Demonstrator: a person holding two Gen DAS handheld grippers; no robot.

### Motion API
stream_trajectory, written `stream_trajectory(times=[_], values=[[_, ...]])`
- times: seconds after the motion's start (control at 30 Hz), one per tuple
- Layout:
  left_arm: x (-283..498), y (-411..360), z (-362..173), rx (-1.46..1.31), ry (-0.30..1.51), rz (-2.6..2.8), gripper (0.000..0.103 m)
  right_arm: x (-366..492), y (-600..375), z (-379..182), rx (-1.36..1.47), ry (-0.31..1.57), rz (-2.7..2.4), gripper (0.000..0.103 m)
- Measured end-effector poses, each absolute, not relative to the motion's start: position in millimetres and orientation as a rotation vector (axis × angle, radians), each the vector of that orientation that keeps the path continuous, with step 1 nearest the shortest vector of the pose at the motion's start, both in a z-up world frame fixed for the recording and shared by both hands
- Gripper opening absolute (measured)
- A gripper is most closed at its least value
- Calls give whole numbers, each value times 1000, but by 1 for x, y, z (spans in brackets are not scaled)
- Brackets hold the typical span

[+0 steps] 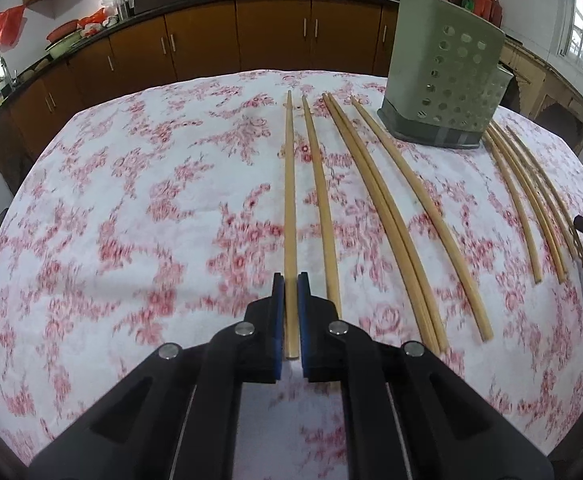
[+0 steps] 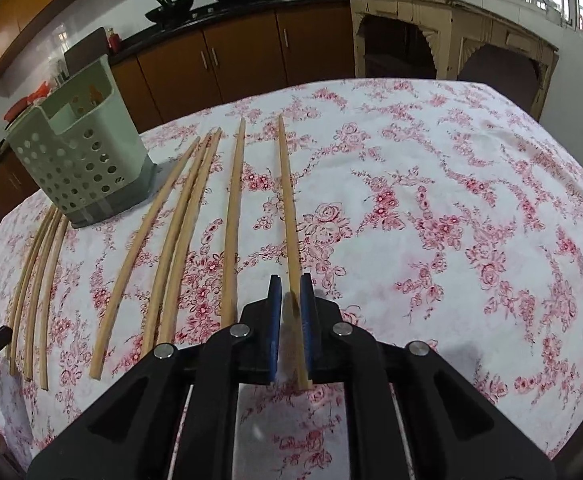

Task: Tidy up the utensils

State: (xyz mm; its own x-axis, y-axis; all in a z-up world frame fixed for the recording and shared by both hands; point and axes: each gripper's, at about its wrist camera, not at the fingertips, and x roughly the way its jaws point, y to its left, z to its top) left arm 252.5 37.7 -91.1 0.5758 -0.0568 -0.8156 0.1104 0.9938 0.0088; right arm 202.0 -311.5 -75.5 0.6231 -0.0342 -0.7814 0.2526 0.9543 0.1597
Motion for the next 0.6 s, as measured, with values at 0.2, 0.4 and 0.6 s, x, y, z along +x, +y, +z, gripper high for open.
stream_trajectory(times=[0.2, 0.4, 0.6], values=[[273, 36, -91, 67, 949, -81, 8, 209, -309, -80, 242, 907, -172, 23], [271, 37, -92, 56, 938, -91, 10, 209, -302, -83, 174, 906, -184, 23], [264, 37, -94, 52, 897, -102, 9, 205, -299, -85, 160, 878, -189, 22]])
